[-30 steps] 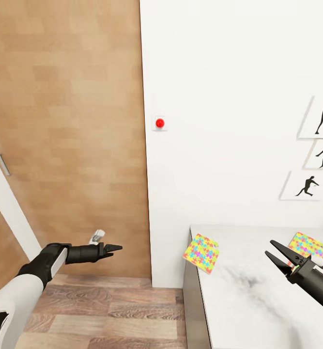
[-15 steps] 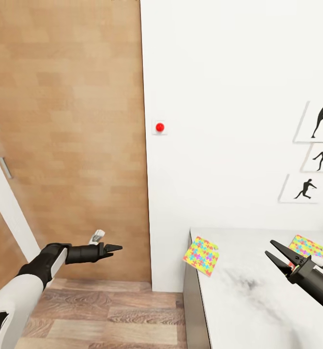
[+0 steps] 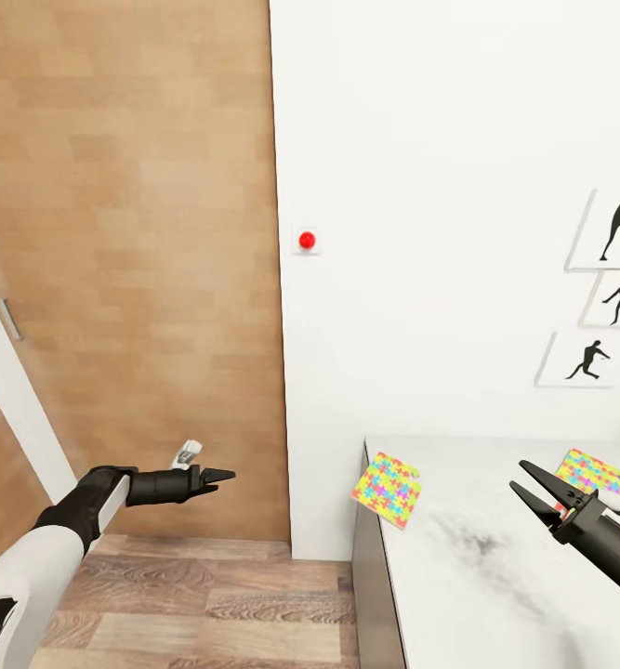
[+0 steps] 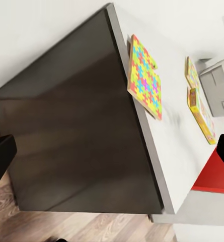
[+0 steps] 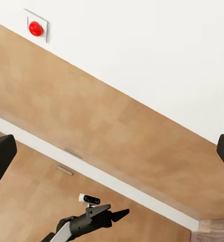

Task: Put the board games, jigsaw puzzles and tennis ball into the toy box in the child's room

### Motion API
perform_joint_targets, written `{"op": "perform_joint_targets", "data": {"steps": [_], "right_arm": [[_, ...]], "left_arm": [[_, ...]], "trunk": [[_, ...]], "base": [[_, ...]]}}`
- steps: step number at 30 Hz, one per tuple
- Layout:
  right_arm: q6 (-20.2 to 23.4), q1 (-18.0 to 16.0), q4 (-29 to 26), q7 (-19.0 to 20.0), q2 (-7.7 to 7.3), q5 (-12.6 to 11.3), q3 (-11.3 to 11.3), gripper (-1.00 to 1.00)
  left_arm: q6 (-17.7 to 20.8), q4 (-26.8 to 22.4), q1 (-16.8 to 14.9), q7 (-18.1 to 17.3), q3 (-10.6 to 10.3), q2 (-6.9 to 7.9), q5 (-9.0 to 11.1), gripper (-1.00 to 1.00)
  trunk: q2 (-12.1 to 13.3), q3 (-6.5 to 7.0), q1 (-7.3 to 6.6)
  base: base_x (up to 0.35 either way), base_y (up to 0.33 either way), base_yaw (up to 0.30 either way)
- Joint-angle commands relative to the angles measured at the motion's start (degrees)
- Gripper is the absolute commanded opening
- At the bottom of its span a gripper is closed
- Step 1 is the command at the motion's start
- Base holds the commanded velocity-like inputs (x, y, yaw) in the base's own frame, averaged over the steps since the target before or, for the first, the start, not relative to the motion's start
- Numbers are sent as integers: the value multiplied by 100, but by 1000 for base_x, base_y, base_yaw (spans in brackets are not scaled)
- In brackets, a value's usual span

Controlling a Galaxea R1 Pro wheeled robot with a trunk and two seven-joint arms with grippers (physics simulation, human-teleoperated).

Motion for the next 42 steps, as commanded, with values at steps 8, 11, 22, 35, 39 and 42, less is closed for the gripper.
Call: {"op": "perform_joint_targets", "data": {"steps": [8,11,22,35,39,42], "right_arm": [[23,-6,0,17,0,30,-9,100],[21,-6,-1,20,0,33,-11,100],[29,-6,-8,26,0,34,-23,100],[20,-6,-7,17,0,34,-17,100],[2,-6,-7,8,0,34,-10,100],[22,-6,-7,8,0,34,-20,100]], "left_arm": [[43,1,-4,-8,12,2,17,100],[43,1,-4,-8,13,6,17,100],[43,1,-4,-9,13,2,18,100],[41,1,-4,-70,15,7,25,100],[36,1,-4,-329,12,29,21,100],[34,1,-4,-395,9,35,18,100]], "trunk": [[-329,-152,177],[-449,-206,243],[-890,-395,485],[-1171,-483,638],[-1171,-471,638],[-1171,-462,638]], "base": [[0,0,0],[0,0,0],[0,0,-62],[0,0,-260],[0,1,-269],[0,55,-269]]}}
